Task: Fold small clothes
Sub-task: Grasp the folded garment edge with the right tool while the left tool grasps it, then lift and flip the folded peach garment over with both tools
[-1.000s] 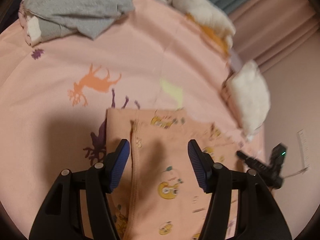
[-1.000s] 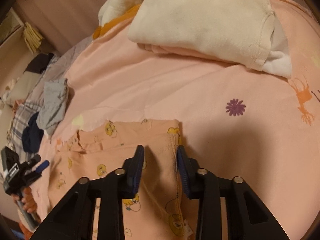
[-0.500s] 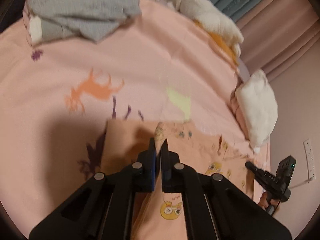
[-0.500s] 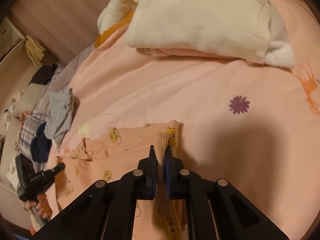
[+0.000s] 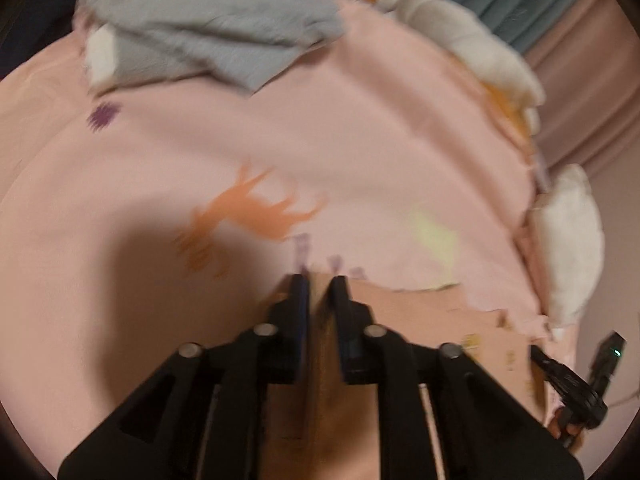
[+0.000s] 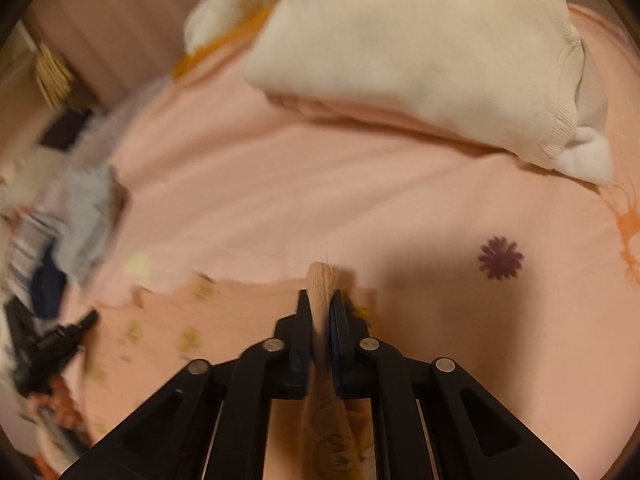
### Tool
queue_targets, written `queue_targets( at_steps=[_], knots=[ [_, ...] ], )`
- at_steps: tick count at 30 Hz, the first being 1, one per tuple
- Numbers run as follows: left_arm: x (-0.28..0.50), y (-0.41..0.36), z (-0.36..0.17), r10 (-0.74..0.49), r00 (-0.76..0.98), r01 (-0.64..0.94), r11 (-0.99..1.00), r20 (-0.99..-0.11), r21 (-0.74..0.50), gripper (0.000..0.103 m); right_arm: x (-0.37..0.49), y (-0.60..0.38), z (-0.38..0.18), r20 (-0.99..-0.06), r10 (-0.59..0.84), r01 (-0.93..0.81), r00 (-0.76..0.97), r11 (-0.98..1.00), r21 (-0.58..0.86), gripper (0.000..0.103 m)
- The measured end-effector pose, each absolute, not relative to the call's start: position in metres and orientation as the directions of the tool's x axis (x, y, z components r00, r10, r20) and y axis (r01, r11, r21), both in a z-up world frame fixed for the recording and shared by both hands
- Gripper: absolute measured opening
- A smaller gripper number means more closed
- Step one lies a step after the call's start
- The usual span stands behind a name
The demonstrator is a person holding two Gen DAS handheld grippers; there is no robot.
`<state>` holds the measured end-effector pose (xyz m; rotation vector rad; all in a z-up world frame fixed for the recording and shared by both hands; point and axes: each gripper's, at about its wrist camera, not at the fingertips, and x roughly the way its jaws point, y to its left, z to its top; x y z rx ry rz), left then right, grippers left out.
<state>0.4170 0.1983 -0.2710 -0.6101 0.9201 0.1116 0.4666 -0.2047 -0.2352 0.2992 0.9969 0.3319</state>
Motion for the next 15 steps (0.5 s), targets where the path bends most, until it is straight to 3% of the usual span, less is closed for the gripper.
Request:
queue_targets(
  at_steps=[1,3,5,8,10,11,12,15],
  knots=[
    [0.409,0.206,-0.265,-0.165,0.643,-0.348,0.807,-0.748,-0.478,0.015,0.463,-0.205,-0.234,-0.765,0.392,-0.142,0.511,0.916,0.375,0.009],
    [0.396,0.216,-0.246,-0.106,0.679,-0.372,0.803,-0.726,-0.465,0.049,0.454,-0.21,-0.223,-0.767,0.353,-0.152,0.536,0.934,0.324,0.012],
    [0.385,0.219,-0.227,-0.063,0.7,-0.368,0.822,-0.711,-0.434,0.071,0.443,-0.211,-0.208,-0.776,0.284,-0.156,0.563,0.959,0.238,0.017],
    [0.364,0.203,-0.208,-0.096,0.671,-0.276,0.888,-0.735,-0.368,0.07,0.413,-0.213,-0.182,-0.739,0.27,-0.206,0.617,0.962,0.179,0.032],
    [0.336,0.182,-0.203,-0.107,0.65,-0.214,0.924,-0.752,-0.316,0.071,0.389,-0.217,-0.175,-0.721,0.312,-0.216,0.618,0.95,0.226,0.065],
    [0.325,0.175,-0.204,-0.124,0.648,-0.192,0.928,-0.751,-0.319,0.073,0.378,-0.22,-0.176,-0.721,0.333,-0.214,0.608,0.943,0.255,0.071],
    [0.31,0.167,-0.206,-0.162,0.633,-0.168,0.926,-0.757,-0.339,0.075,0.36,-0.223,-0.178,-0.718,0.364,-0.205,0.594,0.931,0.302,0.077],
    [0.283,0.148,-0.223,-0.295,0.53,-0.139,0.895,-0.795,-0.425,0.076,0.326,-0.232,-0.193,-0.698,0.491,-0.188,0.522,0.864,0.467,0.078]
  ],
)
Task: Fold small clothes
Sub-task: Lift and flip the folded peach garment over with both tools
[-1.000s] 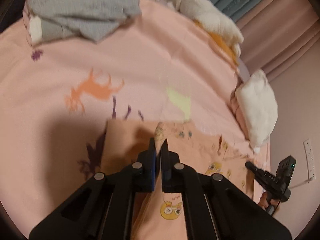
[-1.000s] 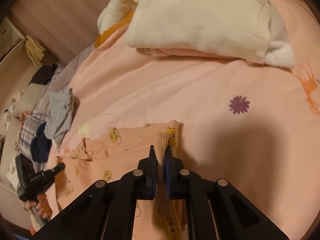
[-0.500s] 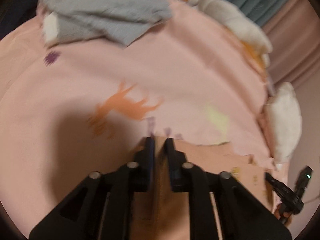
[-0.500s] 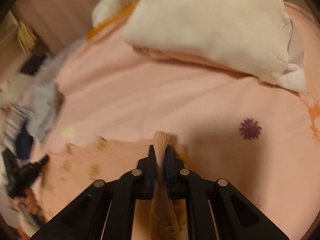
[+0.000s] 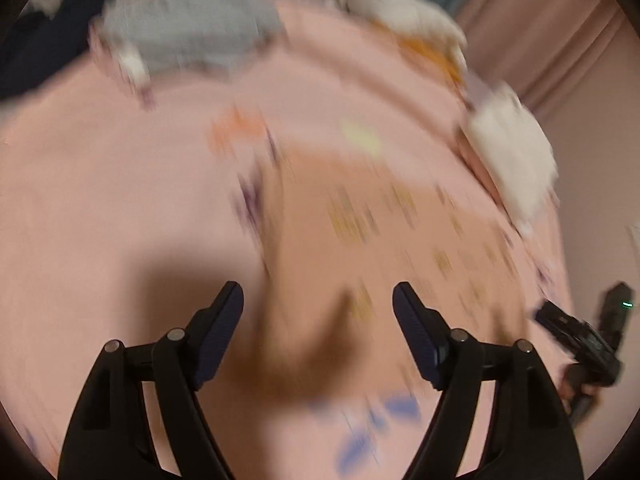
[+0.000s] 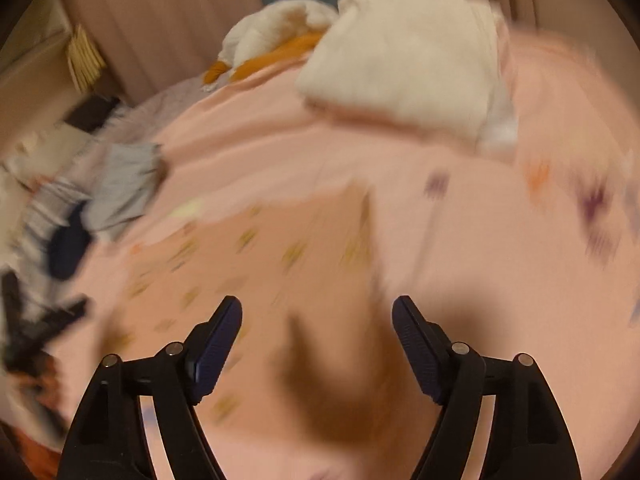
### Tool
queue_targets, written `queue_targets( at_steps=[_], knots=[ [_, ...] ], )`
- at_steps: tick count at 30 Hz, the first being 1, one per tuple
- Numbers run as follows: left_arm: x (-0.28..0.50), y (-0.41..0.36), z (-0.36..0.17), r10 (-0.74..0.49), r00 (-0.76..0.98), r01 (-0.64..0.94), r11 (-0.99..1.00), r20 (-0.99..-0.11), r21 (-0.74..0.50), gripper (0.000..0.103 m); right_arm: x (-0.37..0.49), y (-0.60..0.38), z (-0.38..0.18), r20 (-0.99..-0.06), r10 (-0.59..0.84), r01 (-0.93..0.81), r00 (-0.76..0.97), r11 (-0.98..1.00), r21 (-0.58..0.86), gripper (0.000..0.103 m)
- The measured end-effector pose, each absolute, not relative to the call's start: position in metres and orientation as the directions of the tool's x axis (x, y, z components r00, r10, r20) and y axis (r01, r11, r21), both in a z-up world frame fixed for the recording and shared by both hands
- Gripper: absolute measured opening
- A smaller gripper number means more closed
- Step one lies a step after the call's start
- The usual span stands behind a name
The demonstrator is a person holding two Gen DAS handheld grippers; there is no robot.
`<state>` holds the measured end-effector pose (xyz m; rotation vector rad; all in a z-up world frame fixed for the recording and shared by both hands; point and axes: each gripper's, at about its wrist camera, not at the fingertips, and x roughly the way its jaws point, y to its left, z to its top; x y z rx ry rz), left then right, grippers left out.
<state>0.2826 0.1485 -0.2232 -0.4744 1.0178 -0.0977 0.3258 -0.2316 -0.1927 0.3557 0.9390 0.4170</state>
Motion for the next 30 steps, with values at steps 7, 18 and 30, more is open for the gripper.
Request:
queue_targets(
  at_steps=[7,18,30],
  knots=[
    [0.226,0.122,-0.264,-0.523,0.411,-0.193,0.75,-0.746,-0.632,0.078,0.257,-0.24,-0.23,-0.683,0.595,-0.052,0.424,0.769,0.637,0.085],
    [0.281,0.129,-0.28,-0.527,0.6,-0.282,0.565,-0.602,-0.776,0.076,0.318,-0.223,-0.271,-0.472,0.752,0.12,0.461,0.474,0.872,0.085],
    [0.31,0.123,-0.28,-0.301,0.636,-0.385,0.674,-0.711,-0.63,0.016,0.35,-0.211,-0.281,-0.542,0.647,0.109,0.537,0.583,0.805,0.011]
  ],
)
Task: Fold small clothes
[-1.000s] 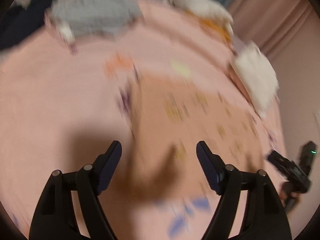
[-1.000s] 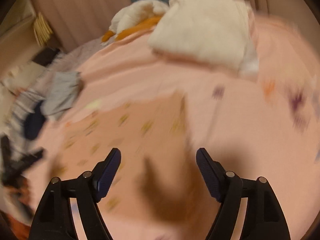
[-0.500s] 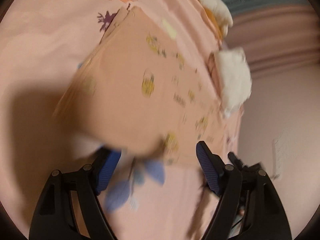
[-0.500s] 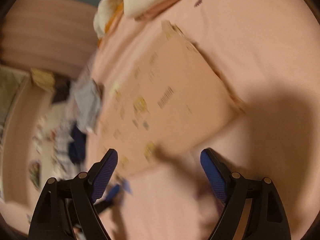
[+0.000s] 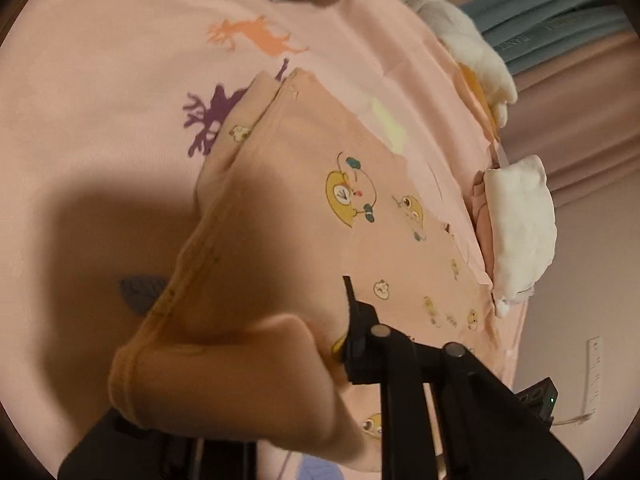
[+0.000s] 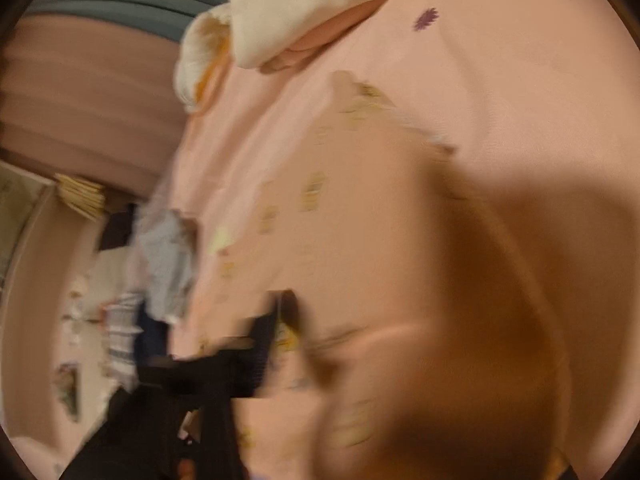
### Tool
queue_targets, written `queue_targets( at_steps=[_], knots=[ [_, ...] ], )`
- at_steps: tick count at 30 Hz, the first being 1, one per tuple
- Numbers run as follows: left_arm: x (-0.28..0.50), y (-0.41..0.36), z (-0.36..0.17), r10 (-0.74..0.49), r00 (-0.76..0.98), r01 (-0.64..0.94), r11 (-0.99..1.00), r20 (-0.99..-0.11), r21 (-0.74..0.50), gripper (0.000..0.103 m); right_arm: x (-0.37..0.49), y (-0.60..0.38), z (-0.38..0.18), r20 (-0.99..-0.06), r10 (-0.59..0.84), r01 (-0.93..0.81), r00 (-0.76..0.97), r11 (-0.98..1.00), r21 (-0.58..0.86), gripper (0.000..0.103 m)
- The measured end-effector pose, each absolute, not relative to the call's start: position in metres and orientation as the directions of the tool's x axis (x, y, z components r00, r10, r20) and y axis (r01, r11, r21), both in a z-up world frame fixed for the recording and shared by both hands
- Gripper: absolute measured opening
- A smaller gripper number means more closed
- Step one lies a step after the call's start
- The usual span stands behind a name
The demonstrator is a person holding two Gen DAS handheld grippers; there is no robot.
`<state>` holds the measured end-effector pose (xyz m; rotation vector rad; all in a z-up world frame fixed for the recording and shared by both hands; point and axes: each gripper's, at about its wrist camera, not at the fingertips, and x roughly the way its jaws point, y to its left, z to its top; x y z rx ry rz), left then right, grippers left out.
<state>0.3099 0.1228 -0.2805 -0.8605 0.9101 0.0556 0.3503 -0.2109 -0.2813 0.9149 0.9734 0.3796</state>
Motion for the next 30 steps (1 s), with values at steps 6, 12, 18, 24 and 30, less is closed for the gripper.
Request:
queue_targets(
  at_steps=[6,12,18,24,30],
  knots=[
    [0.283,0.114,-0.244,-0.234,0.659,-0.344,0.751,-0.715,-0.563,0.012,0.328,-0.231,-0.27,-0.465,0.699,0.048,0.543,0.527,0.849,0.008],
    [0.207,0.095,-0.233,-0.29,0.634,-0.282,0.777,-0.717,-0.562,0.013,0.268,-0.244,-0.246,-0.482,0.71,-0.003,0.514,0.563,0.826,0.008],
    [0.14,0.082,-0.258,-0.282,0.593,-0.254,0.823,-0.754,-0.508,0.018,0.205,-0.257,-0.261,-0.576,0.666,0.024,0.474,0.645,0.764,0.008],
    [0.11,0.082,-0.266,-0.205,0.658,-0.223,0.866,-0.725,-0.448,0.017,0.182,-0.27,-0.275,-0.602,0.615,-0.005,0.51,0.702,0.712,0.008],
    [0.109,0.086,-0.266,-0.142,0.659,-0.23,0.896,-0.738,-0.378,0.019,0.172,-0.289,-0.278,-0.608,0.583,0.01,0.54,0.717,0.697,0.008]
  ],
)
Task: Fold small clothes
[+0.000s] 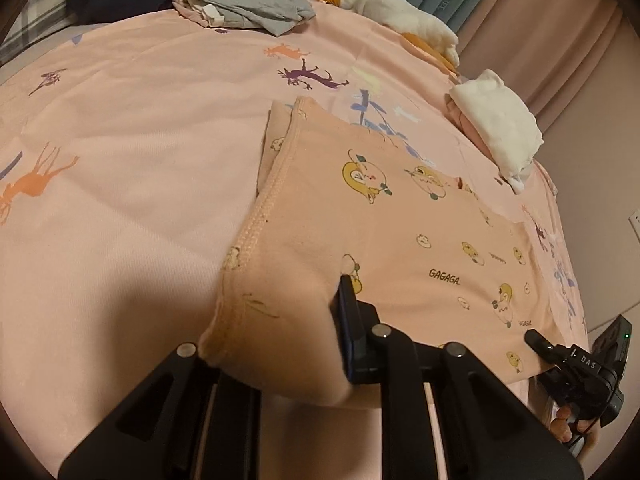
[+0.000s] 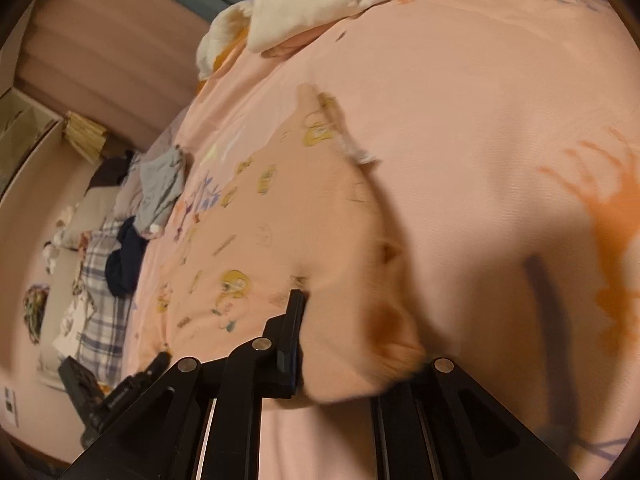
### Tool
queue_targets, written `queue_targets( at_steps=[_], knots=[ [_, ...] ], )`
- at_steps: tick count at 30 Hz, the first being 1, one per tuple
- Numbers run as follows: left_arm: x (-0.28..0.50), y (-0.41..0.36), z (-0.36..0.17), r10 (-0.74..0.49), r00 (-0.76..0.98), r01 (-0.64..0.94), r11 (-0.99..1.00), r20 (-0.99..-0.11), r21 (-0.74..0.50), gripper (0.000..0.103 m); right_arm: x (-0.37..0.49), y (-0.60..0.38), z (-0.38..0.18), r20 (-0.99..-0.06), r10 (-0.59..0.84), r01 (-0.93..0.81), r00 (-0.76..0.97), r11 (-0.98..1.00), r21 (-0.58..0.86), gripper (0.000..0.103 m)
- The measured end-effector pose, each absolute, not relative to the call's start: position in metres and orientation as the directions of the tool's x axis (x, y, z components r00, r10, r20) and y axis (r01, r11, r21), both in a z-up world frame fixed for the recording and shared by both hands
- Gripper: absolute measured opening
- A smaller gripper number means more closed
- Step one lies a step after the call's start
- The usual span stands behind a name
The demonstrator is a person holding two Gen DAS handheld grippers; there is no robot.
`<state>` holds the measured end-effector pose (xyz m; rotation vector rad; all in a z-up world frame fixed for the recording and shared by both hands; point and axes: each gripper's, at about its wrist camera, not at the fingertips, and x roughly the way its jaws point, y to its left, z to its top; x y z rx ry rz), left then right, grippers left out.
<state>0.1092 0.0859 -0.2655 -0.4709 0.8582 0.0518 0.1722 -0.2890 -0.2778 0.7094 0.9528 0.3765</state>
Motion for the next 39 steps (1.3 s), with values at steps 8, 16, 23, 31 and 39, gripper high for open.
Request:
queue_targets(
  at_steps=[8,16,23,31,39],
  knots=[
    [0.097,0.084,-0.265,-0.085,0.666,-0.227,0.923,-0.741,-0.31,0.021,0.165,-0.304,-0.28,-0.588,0.59,0.009,0.553,0.702,0.713,0.008],
    [0.087,0.095,-0.259,-0.039,0.679,-0.307,0.892,-0.733,-0.331,0.07,0.157,-0.302,-0.268,-0.611,0.515,0.018,0.601,0.756,0.655,0.024],
    [0.093,0.117,-0.261,-0.049,0.707,-0.376,0.819,-0.705,-0.434,0.077,0.136,-0.311,-0.226,-0.608,0.286,0.054,0.74,0.876,0.479,0.064],
    [0.117,0.114,-0.266,-0.326,0.721,-0.268,0.682,-0.611,-0.68,0.074,0.172,-0.238,-0.167,-0.537,0.423,-0.199,0.729,0.883,0.426,0.064],
    [0.135,0.126,-0.278,-0.399,0.712,-0.306,0.563,-0.578,-0.767,0.03,0.217,-0.161,-0.224,-0.642,0.564,-0.3,0.52,0.824,0.48,0.051]
  ],
)
